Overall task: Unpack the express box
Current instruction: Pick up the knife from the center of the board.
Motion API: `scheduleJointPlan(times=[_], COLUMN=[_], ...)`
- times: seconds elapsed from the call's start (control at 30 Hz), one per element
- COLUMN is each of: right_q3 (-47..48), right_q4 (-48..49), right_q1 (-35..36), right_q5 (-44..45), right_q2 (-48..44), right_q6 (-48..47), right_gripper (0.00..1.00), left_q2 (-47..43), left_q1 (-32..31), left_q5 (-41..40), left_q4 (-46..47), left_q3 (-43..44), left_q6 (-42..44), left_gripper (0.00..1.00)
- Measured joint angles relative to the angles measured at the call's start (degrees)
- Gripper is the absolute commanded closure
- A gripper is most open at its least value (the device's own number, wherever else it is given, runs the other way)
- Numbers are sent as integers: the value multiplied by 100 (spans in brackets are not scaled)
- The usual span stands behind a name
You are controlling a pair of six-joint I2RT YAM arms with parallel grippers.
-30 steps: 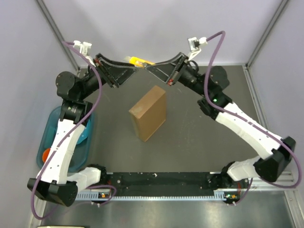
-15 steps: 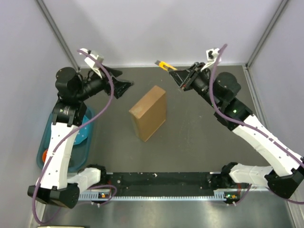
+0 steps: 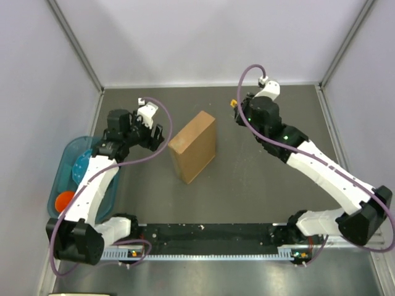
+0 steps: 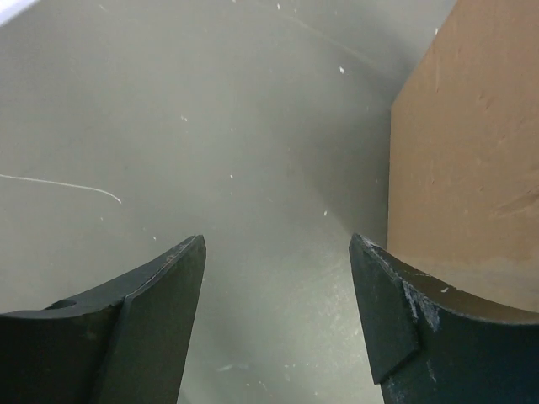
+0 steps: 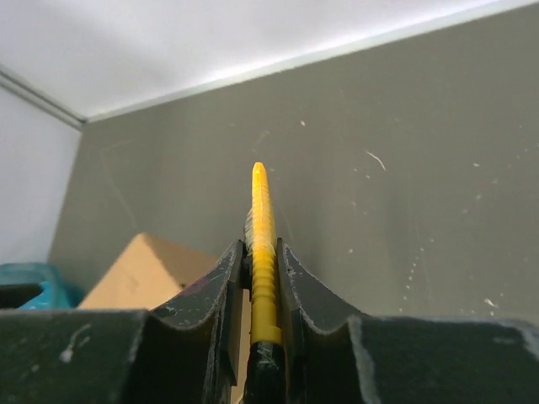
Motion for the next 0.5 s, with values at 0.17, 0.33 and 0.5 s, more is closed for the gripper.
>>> scheduleJointPlan(times=[0.17, 0.33, 0.5], right_q3=[-212, -382, -382], right_q4=[-153, -323, -350], right_q1=[0, 125, 413], right_q5=[186, 192, 179], right_q2=[490, 1064, 1523], right_q6=[245, 546, 793], right_gripper=[100, 100, 100], left_q2=[20, 33, -50], left_q1=[0, -72, -229], left_q5=[-11, 214, 575], left_q4=[131, 157, 177], left_q3=[-498, -883, -1082], left_q6=[229, 240, 197], left_gripper=[27, 27, 27])
